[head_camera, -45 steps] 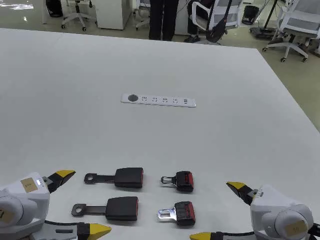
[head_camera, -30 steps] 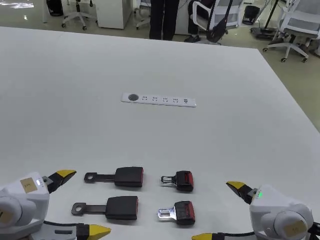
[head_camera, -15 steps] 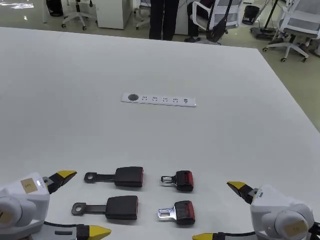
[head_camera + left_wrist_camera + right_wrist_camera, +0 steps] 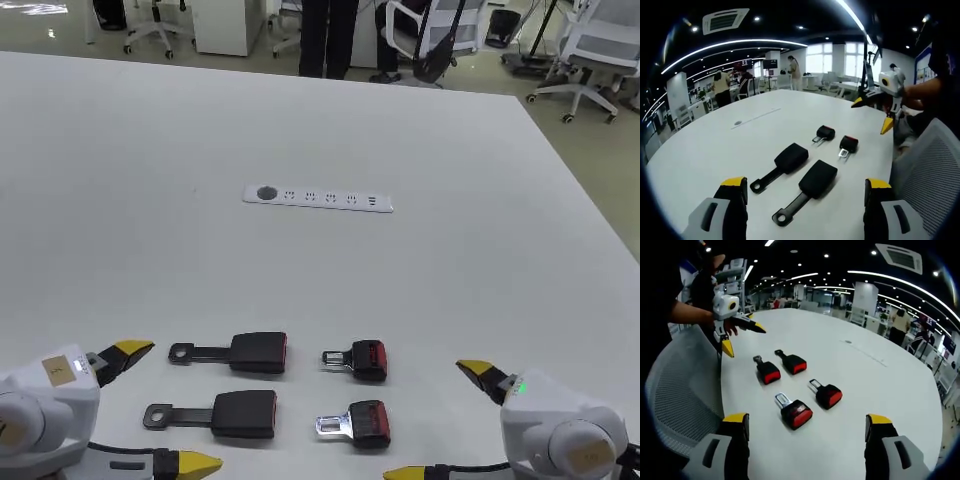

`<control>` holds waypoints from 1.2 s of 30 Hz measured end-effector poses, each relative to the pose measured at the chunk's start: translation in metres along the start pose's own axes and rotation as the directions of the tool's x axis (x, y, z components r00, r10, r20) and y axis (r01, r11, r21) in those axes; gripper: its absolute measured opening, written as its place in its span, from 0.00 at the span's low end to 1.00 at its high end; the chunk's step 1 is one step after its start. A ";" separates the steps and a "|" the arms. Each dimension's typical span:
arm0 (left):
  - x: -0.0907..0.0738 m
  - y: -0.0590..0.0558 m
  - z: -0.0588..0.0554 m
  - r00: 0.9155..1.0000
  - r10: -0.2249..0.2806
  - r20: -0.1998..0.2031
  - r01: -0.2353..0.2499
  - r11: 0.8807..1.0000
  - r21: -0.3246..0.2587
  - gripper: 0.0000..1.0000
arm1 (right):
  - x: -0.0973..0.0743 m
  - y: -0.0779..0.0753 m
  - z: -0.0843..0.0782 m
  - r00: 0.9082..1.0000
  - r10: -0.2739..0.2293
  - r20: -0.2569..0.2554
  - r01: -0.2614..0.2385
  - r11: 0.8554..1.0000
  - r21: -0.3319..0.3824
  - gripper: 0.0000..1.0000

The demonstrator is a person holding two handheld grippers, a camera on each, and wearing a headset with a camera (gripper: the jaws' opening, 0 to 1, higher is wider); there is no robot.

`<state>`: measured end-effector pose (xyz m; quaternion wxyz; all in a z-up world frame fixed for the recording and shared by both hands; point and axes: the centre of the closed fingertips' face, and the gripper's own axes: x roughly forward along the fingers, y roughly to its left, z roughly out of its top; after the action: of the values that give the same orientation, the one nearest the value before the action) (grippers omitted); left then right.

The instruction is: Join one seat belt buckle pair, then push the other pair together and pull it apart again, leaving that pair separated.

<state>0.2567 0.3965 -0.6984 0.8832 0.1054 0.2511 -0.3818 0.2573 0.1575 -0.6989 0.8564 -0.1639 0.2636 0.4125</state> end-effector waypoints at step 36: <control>0.001 0.000 -0.004 0.999 -0.019 -0.028 0.020 1.000 0.024 0.99 | -0.004 -0.006 -0.001 1.000 0.003 -0.023 -0.003 1.000 -0.024 0.97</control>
<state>0.2557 0.3973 -0.7021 0.8744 0.1189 0.2599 -0.3920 0.2593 0.1512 -0.6974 0.8507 -0.1786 0.2686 0.4150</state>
